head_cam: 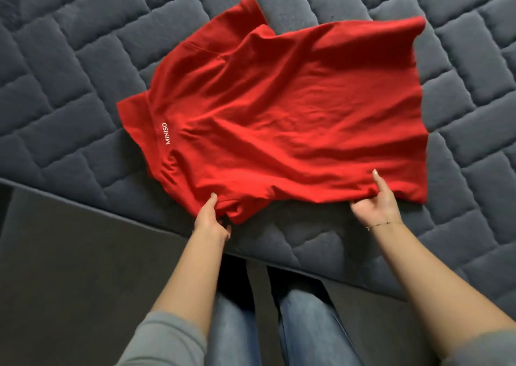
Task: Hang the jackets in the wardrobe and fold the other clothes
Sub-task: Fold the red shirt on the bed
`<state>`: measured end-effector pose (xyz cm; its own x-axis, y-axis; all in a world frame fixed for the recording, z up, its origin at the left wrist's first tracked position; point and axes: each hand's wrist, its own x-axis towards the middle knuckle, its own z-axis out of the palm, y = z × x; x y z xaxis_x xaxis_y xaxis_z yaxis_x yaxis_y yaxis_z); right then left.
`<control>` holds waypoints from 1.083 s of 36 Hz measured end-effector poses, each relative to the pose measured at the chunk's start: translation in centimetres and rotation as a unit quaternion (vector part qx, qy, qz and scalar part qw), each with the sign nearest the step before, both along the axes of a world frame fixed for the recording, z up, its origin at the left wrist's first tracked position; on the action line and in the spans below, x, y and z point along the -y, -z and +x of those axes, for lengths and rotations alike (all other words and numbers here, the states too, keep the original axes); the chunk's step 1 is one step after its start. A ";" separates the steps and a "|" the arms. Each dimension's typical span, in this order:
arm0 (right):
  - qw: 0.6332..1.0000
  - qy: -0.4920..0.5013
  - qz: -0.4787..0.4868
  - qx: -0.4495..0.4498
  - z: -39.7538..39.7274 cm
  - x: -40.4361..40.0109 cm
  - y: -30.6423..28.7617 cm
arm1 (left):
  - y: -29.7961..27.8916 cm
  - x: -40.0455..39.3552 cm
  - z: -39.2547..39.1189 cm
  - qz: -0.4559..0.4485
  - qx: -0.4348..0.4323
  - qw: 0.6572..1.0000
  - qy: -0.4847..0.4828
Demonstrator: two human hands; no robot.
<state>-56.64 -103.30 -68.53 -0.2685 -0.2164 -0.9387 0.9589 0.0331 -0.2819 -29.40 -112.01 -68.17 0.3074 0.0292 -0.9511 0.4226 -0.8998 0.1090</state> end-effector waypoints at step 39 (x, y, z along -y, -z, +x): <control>0.986 -0.082 0.072 -0.128 -6.8 -5.9 -3.8 | -5.0 -3.8 5.3 -0.205 -0.069 0.965 0.150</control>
